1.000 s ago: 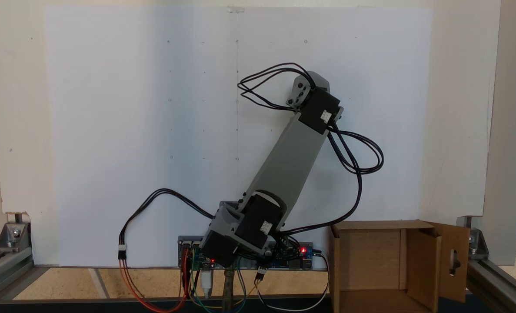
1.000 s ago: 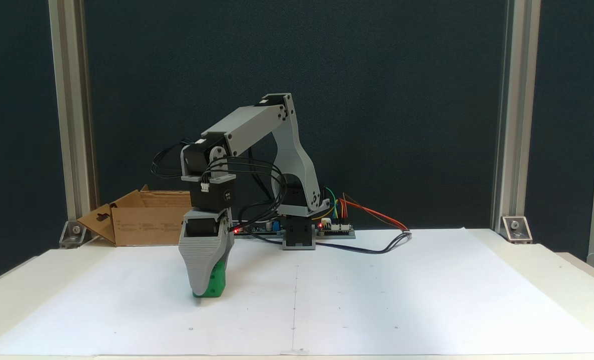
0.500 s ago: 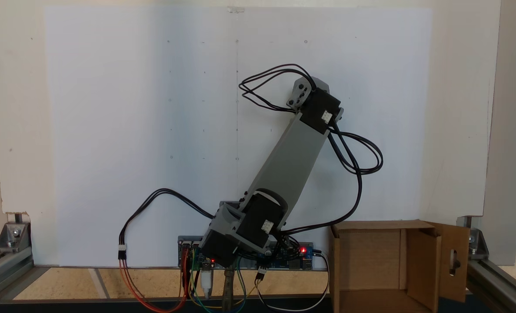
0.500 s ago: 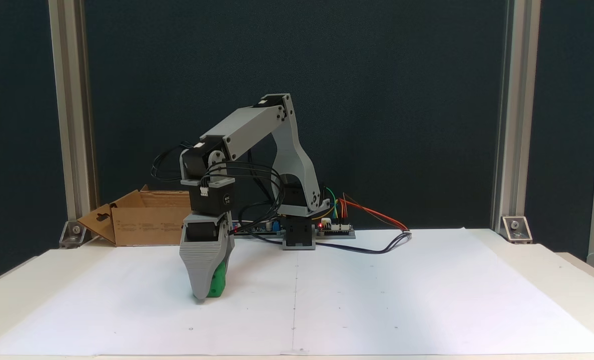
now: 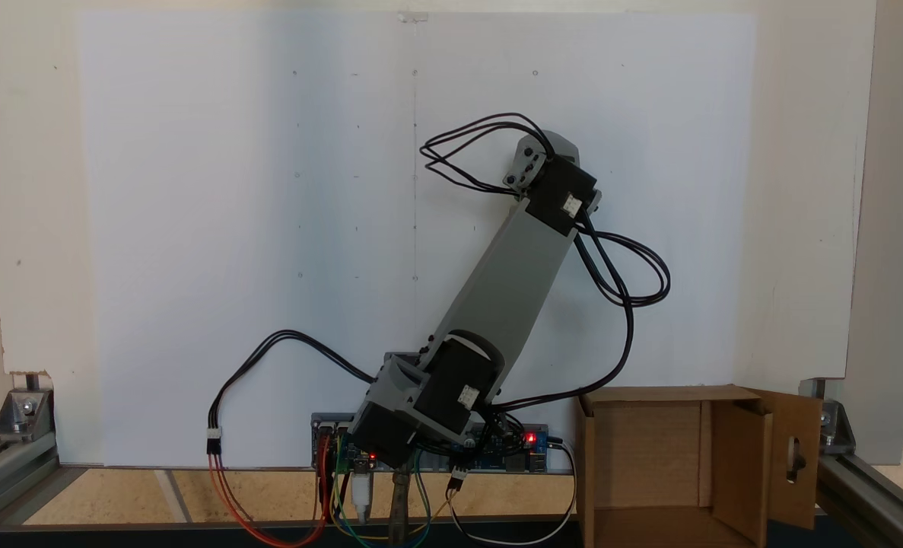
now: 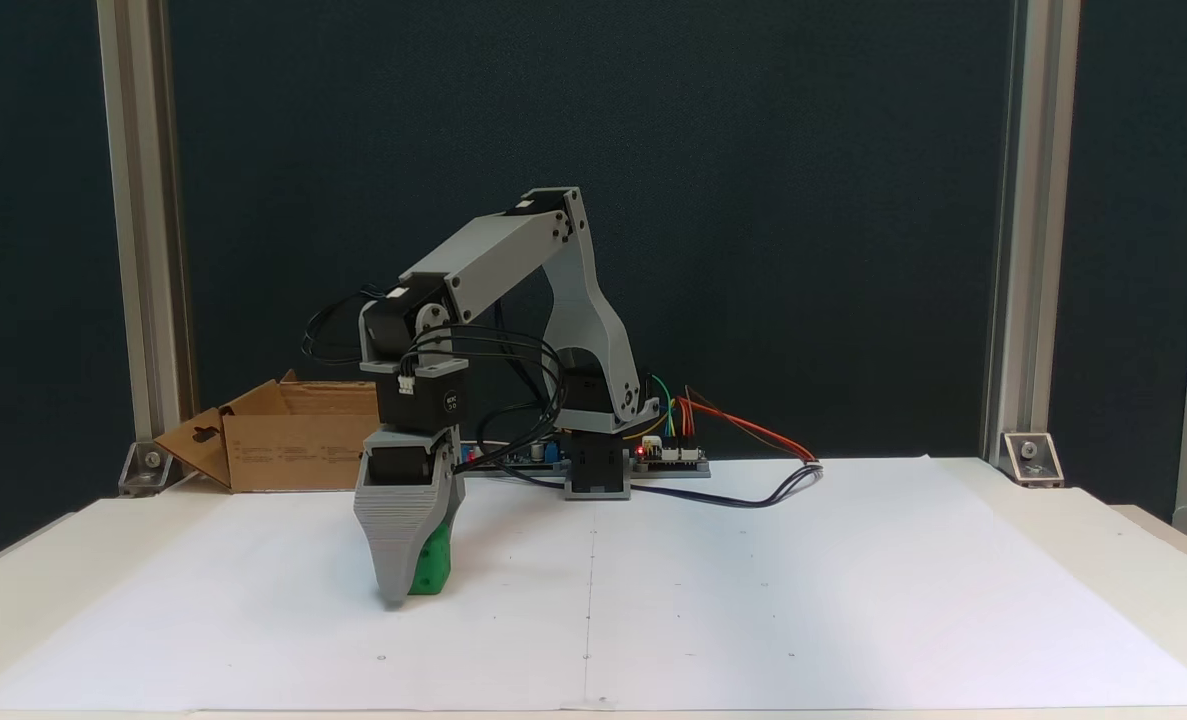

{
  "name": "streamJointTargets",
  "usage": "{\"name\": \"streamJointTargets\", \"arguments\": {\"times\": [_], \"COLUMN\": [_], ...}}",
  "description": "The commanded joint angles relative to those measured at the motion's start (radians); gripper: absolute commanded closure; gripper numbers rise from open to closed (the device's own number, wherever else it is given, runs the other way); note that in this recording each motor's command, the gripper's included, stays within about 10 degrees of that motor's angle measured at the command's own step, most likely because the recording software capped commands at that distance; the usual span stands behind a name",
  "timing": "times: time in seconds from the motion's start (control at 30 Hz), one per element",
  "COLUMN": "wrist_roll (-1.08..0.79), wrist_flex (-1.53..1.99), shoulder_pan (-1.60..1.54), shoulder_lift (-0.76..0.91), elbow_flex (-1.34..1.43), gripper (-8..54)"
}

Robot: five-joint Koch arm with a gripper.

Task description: Grasp a green dice and put it in the bin.

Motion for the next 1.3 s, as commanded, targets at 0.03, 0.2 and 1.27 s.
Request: {"name": "streamJointTargets", "arguments": {"times": [0.03,0.2,1.27], "wrist_roll": [0.005,0.003,0.067], "wrist_flex": [-0.003,-0.009,0.101], "shoulder_pan": [0.002,0.003,-0.020], "shoulder_lift": [0.014,0.014,0.250], "elbow_flex": [-0.018,-0.018,-0.035], "gripper": [6.1,8.3,34.0]}}
